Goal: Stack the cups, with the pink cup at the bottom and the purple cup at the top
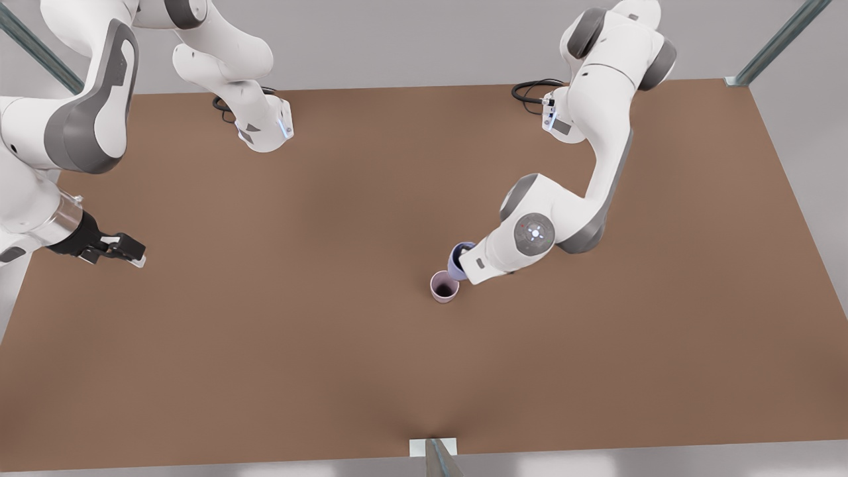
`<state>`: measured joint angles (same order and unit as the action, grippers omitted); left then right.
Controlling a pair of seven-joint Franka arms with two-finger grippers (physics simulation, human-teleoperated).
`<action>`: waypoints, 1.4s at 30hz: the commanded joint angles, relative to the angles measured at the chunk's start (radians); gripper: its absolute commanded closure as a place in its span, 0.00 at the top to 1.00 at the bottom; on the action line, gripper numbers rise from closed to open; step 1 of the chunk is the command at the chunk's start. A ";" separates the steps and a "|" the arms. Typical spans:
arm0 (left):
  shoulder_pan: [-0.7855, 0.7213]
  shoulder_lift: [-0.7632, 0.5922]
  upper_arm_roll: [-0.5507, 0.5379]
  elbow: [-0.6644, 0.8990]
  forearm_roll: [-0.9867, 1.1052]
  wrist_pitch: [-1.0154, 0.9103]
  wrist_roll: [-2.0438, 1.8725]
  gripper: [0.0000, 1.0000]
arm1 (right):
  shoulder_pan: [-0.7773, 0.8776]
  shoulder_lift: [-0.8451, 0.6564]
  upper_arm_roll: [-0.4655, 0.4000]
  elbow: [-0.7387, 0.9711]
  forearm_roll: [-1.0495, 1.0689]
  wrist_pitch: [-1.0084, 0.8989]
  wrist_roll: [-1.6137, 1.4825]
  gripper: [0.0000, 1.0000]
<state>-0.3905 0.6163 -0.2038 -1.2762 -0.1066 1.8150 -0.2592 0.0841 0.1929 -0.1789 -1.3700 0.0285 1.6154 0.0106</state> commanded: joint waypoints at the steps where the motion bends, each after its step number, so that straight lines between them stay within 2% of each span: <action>1: -0.014 0.017 0.000 0.017 -0.002 0.055 -0.736 0.21 | 0.000 0.002 -0.001 0.005 0.001 0.000 -0.115 1.00; 7: -0.036 0.046 0.003 0.024 0.010 0.144 -0.812 0.21 | 0.000 0.002 -0.001 0.005 0.001 0.000 -0.115 1.00; 20: -0.053 0.048 0.003 0.008 0.028 0.050 -0.793 0.21 | 0.000 0.002 -0.001 0.005 0.002 0.000 -0.115 1.00; 42: -0.053 0.074 0.007 0.009 0.035 0.102 -0.816 0.21 | 0.000 0.005 -0.001 0.011 0.002 0.000 -0.115 1.00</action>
<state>-0.4433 0.6922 -0.1961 -1.2677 -0.0676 1.8942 -0.9862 0.0843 0.1990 -0.1789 -1.3594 0.0288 1.6158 -0.0927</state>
